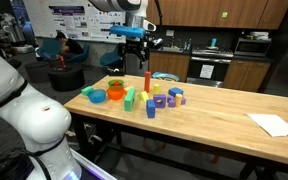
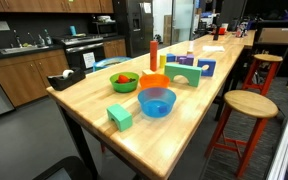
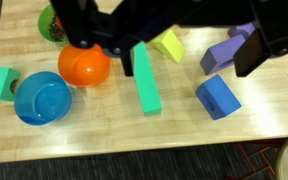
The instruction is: Move the green arch to the right and closer to the other blocks
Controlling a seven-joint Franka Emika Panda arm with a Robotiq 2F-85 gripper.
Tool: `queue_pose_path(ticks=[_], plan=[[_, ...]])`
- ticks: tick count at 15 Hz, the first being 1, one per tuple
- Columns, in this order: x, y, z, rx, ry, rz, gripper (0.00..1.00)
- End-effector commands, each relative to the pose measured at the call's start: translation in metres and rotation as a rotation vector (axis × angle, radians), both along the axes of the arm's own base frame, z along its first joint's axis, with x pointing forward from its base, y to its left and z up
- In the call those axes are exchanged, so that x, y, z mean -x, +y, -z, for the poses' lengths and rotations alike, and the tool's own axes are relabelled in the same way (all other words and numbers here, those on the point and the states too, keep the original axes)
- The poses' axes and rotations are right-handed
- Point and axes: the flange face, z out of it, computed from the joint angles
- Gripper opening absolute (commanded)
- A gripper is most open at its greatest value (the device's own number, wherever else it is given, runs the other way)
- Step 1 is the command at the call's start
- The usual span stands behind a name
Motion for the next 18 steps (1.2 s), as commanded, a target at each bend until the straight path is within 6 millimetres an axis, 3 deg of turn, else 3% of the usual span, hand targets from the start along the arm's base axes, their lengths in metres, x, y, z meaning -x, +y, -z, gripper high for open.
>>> queue_pose_path(ticks=[1,13,18], plan=[[-0.001,-0.001,0.019,0.016,-0.023,-0.073,1.00],[-0.012,0.017,0.127,0.079,-0.103,-0.116,1.00],[-0.013,0.023,0.139,0.083,-0.118,-0.135,1.00]])
